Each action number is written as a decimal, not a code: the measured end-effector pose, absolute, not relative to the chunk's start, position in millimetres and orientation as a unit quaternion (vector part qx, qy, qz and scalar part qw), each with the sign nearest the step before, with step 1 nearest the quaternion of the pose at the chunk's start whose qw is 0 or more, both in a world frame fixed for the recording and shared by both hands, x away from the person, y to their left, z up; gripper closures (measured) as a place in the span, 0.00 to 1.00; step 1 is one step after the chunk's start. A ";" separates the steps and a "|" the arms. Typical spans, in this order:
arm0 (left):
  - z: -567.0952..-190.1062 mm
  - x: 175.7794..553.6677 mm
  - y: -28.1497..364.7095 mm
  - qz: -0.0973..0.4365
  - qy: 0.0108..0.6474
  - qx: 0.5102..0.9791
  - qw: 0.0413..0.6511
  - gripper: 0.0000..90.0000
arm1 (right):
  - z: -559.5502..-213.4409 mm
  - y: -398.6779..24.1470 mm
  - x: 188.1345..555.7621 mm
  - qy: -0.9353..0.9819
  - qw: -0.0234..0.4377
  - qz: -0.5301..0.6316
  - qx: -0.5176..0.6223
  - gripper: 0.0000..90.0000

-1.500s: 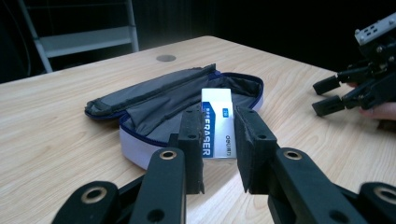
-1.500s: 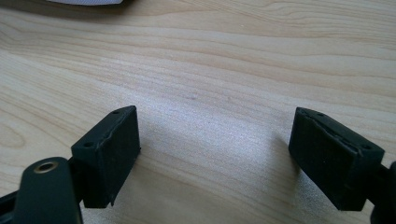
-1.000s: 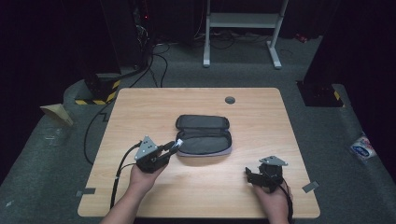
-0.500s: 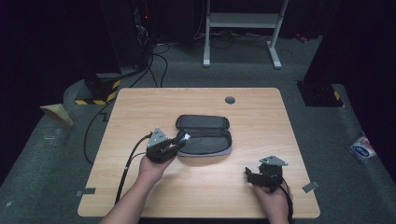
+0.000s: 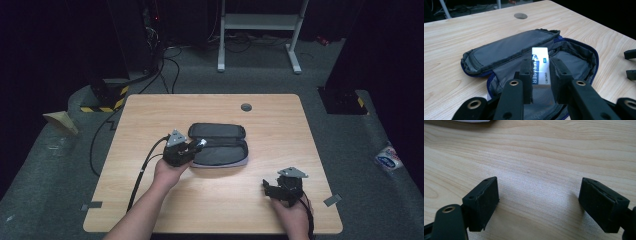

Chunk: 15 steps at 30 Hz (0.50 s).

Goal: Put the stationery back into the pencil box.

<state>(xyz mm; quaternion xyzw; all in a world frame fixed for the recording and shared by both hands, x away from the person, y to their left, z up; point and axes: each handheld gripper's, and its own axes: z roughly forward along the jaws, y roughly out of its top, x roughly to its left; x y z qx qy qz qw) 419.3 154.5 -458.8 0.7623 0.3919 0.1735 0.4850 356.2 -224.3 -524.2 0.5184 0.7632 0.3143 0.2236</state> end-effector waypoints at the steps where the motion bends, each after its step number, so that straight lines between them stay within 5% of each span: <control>1: -459.3 420.3 154.3 0.172 0.393 0.764 0.482 0.81 | -524.2 -224.3 356.2 0.763 0.224 0.314 0.518 0.18; 15: -478.6 431.8 144.0 0.165 0.404 0.810 0.391 0.81 | -524.3 -224.3 356.2 0.763 0.224 0.314 0.518 0.18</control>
